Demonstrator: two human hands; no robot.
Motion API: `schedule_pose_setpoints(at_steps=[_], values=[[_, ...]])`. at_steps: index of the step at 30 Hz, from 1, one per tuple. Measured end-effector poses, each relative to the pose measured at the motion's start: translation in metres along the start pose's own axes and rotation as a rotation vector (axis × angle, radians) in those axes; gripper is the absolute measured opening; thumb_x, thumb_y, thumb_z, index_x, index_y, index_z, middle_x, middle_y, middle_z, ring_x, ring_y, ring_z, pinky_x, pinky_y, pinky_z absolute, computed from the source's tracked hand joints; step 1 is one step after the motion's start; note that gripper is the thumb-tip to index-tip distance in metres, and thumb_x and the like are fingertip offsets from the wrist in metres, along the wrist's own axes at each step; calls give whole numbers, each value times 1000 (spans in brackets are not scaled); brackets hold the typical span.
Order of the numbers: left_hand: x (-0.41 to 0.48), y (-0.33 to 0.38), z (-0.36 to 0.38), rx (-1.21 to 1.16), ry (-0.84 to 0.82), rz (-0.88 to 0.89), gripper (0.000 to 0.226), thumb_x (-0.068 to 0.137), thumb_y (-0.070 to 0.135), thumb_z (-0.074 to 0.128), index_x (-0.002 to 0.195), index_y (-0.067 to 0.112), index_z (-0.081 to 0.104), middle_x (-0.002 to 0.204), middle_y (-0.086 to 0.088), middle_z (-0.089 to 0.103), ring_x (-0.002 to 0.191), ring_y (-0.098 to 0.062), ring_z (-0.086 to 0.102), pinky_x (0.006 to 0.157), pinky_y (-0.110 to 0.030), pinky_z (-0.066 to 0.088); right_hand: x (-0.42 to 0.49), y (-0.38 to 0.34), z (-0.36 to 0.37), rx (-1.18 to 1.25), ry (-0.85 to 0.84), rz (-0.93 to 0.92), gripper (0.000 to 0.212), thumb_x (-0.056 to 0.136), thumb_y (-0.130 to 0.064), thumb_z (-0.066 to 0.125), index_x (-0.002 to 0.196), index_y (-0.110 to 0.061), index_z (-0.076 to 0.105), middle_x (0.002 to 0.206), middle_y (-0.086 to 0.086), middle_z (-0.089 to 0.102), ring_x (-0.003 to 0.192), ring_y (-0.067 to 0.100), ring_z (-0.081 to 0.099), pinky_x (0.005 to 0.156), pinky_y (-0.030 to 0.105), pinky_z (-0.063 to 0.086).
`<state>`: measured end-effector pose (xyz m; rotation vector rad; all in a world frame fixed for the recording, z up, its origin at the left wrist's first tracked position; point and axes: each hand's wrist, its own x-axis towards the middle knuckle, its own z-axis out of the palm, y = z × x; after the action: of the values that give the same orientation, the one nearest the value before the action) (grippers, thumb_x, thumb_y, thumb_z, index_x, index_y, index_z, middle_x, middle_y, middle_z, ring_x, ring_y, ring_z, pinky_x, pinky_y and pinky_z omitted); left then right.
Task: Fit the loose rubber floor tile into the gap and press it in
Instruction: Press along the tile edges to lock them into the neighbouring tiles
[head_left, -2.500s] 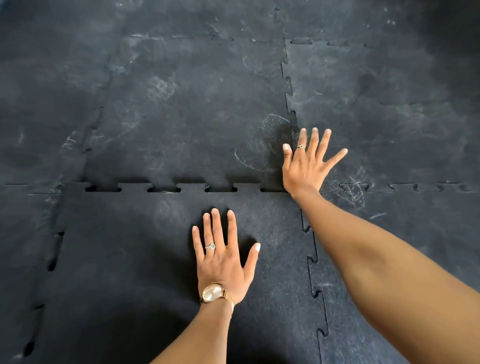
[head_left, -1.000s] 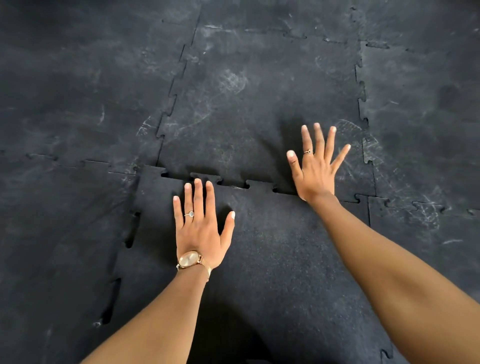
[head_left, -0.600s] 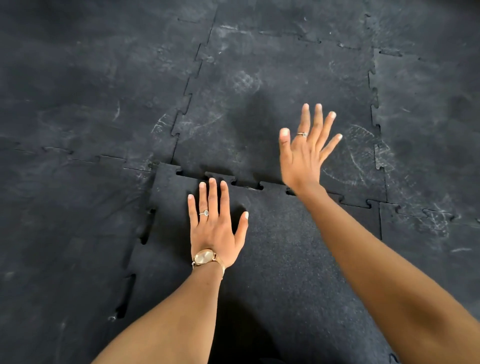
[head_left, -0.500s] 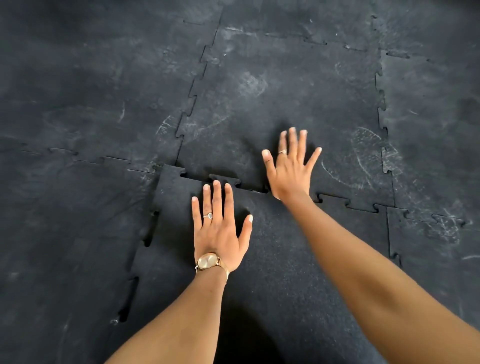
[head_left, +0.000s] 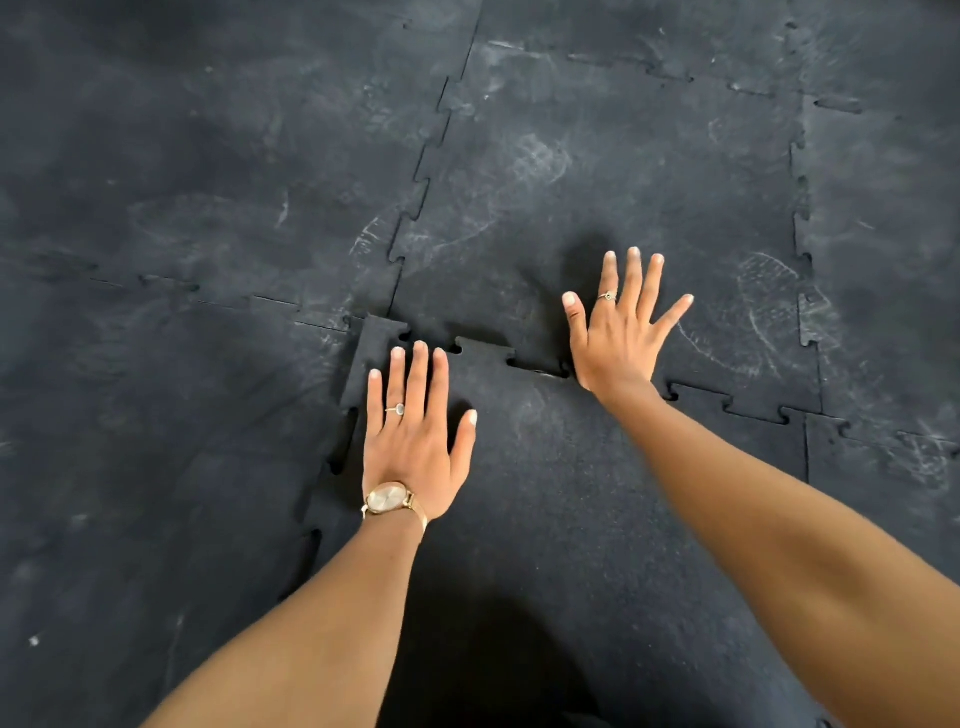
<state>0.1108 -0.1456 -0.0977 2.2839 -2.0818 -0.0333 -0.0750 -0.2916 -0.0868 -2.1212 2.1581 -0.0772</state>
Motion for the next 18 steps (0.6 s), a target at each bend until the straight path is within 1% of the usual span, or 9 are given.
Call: schedule_pose_setpoints(at_steps=[4,8,10,12,13,15,16,17,18], values=[[0,-2,3,-22,5,-4,68,99,49,23,153,8,23,160,-15,21,149,-32,11,120,-52,11,8,-28,-9,127,186,-10,77,95,-62,5,154,-14,11,162,10,5,149,31,-5,112,66,-6],[0,-3,7,-36,19,-2,67,99,49,23,153,9,23,160,-15,20,149,-32,11,120,-52,11,4,-33,10,47,-13,-27,78,92,-64,0,155,-17,3,163,7,-5,147,30,-17,112,67,-5],[-2,-2,2,-34,11,-1,67,99,48,24,152,8,24,159,-15,22,149,-32,13,120,-52,13,3,-31,12,58,-32,-6,76,94,-63,3,155,-18,4,163,6,-6,147,29,-19,111,68,-5],[-2,-1,-7,-35,11,3,64,99,46,27,149,7,34,155,-16,32,146,-33,24,119,-51,20,4,-32,9,53,-22,1,75,95,-62,4,155,-18,8,163,5,-3,147,29,-18,111,69,-4],[2,-1,-12,-47,39,7,61,98,45,30,142,7,46,148,-16,44,140,-35,37,115,-50,28,5,-32,8,58,-26,7,74,95,-62,4,154,-18,11,163,5,-1,147,29,-18,111,69,-4],[25,-6,-22,-76,160,-4,45,97,41,36,113,11,64,116,-12,63,109,-34,58,97,-45,41,5,-32,11,62,-40,12,73,95,-60,4,154,-19,14,163,5,2,147,29,-16,111,69,-5],[42,-6,-27,-90,209,-23,38,97,40,37,102,13,63,102,-10,61,96,-32,57,90,-44,40,4,-32,11,66,-37,14,71,96,-58,5,154,-19,16,163,4,4,148,30,-14,111,68,-5],[61,-4,-31,-109,237,-46,33,97,38,38,99,14,61,99,-8,58,93,-30,55,89,-43,39,4,-32,11,77,-29,20,67,97,-55,6,153,-19,19,162,4,6,148,30,-13,111,68,-5],[81,1,-34,-141,255,-68,31,97,36,39,103,14,60,103,-9,58,98,-31,54,92,-44,38,4,-32,11,89,-14,28,64,99,-51,9,153,-19,21,162,4,8,148,30,-11,111,68,-4]])
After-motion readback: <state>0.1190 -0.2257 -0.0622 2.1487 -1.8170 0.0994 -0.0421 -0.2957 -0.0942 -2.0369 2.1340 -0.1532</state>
